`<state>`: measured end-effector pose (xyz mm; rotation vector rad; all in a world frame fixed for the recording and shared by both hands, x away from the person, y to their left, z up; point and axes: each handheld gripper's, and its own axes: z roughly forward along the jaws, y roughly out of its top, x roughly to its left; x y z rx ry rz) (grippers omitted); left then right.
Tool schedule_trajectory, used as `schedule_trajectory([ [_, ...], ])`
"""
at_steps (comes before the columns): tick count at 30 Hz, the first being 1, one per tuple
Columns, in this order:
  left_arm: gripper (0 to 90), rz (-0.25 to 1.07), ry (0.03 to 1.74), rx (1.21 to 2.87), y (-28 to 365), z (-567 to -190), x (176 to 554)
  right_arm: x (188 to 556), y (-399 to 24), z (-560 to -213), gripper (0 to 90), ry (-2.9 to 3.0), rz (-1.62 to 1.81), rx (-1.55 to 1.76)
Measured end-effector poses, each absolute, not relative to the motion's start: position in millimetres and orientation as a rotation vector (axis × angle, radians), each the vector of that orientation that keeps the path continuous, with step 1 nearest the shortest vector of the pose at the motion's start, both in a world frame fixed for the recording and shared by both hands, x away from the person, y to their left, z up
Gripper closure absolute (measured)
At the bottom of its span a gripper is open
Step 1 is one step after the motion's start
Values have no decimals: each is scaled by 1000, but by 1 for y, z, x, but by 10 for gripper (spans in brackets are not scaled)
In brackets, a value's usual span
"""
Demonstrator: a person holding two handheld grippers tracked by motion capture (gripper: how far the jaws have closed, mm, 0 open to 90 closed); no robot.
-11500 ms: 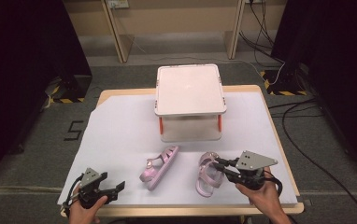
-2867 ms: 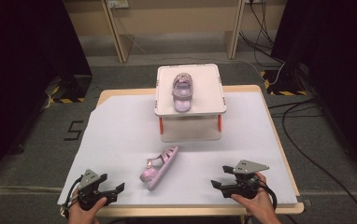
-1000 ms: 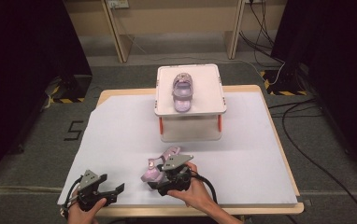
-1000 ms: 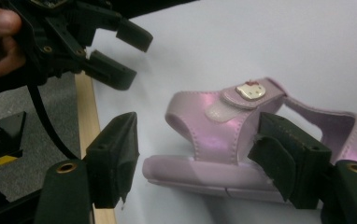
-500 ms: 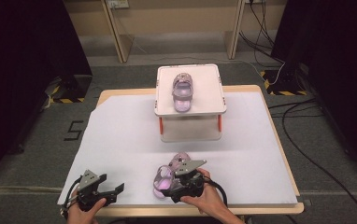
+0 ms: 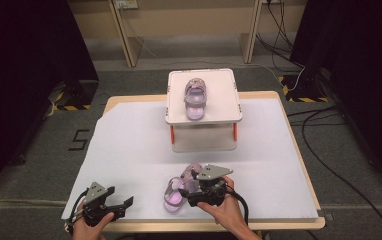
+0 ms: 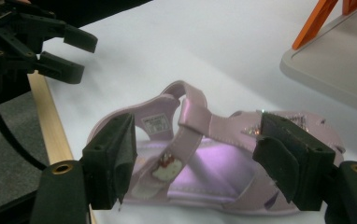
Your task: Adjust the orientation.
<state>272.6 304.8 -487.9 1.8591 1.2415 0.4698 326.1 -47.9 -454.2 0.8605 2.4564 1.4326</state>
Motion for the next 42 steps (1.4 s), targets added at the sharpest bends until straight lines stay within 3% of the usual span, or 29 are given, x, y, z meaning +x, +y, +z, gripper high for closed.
schedule_trajectory([
  [23,155,469,1241,1859,305,-488,273,326,-28,-461,263,2451,1249,790],
  [42,155,466,1243,1855,305,-488,273,325,-49,-458,297,2480,1166,768],
])
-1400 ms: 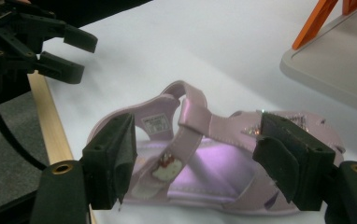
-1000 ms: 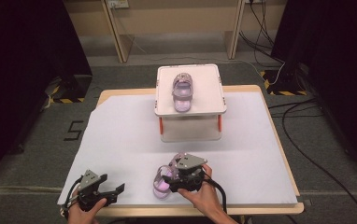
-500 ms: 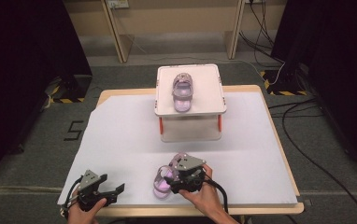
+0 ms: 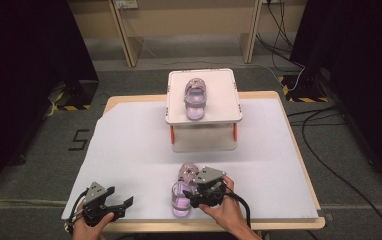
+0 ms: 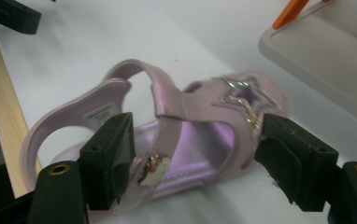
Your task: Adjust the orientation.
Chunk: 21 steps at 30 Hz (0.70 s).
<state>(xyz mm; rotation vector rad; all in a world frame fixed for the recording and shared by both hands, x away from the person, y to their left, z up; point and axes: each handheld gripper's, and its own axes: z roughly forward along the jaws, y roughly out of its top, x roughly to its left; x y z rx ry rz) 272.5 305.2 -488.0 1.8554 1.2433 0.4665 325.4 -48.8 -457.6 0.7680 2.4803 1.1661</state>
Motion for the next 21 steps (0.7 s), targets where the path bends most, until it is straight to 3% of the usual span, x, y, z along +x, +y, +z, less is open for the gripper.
schedule_trajectory([
  [12,155,468,1244,1858,305,-488,273,324,-58,-457,393,2493,1236,728],
  [21,155,465,1242,1860,305,-488,273,322,-44,-456,576,2484,1269,641],
])
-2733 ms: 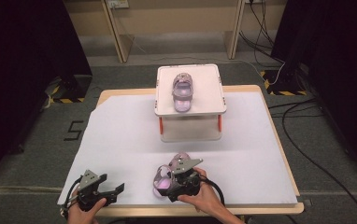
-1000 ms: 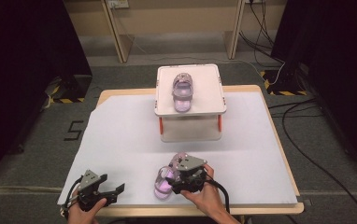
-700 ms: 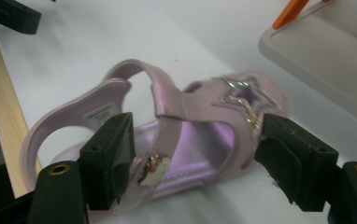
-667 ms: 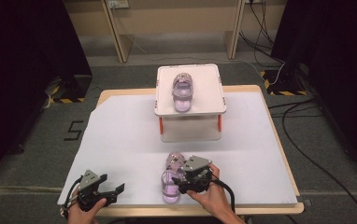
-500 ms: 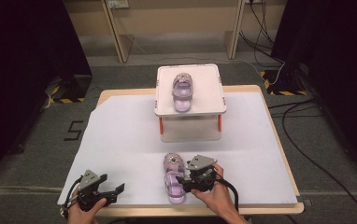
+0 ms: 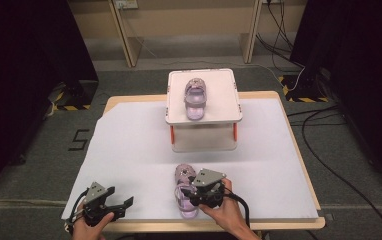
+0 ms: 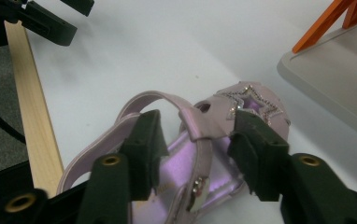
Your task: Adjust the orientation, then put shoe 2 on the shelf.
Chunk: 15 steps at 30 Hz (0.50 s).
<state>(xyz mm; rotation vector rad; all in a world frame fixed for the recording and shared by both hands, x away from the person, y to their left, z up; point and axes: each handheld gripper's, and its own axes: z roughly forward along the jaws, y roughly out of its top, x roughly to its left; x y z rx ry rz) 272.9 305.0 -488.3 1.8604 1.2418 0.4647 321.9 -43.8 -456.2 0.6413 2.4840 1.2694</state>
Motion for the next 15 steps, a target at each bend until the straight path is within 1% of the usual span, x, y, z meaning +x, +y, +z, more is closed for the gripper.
schedule_trajectory([
  [5,155,464,1241,1861,305,-488,273,325,-41,-459,656,2491,1223,634],
  [6,155,464,1241,1860,305,-488,273,326,-42,-460,683,2481,1234,632],
  [12,155,464,1242,1862,305,-488,273,326,-49,-457,776,2469,1263,622],
  [15,155,464,1241,1859,305,-488,273,327,-53,-455,797,2470,1286,624],
])
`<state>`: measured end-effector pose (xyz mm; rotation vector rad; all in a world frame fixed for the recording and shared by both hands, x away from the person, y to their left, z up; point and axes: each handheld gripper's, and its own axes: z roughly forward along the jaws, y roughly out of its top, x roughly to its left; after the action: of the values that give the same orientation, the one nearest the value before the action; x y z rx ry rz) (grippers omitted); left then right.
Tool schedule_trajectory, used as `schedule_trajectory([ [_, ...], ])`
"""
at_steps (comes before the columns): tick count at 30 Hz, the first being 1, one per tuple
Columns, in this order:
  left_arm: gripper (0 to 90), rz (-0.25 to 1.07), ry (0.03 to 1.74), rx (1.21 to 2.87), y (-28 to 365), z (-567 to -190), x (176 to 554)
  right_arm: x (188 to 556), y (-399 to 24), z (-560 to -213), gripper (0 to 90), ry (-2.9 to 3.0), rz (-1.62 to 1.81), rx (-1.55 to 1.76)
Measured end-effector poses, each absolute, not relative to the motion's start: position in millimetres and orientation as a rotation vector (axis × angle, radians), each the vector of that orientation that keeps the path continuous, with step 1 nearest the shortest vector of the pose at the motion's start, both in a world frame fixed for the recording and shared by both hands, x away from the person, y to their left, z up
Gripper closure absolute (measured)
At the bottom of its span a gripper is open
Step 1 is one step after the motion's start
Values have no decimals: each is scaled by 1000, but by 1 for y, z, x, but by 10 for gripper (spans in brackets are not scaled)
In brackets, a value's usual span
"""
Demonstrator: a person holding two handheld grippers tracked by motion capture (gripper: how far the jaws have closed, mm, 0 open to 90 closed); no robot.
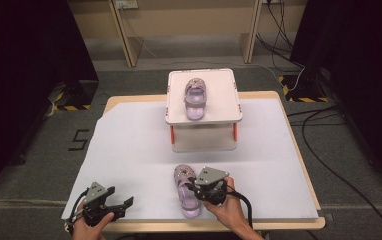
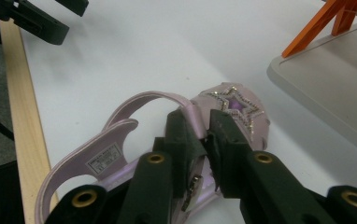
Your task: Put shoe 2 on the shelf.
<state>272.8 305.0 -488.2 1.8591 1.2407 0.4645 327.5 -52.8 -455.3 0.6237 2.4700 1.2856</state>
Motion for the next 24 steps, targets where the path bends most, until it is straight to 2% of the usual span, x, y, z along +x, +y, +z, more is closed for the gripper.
schedule_trajectory([
  [16,155,468,1243,1858,305,-488,273,333,-83,-439,819,2453,1485,723],
  [24,155,469,1248,1855,306,-488,273,332,-107,-419,819,2408,1520,747],
])
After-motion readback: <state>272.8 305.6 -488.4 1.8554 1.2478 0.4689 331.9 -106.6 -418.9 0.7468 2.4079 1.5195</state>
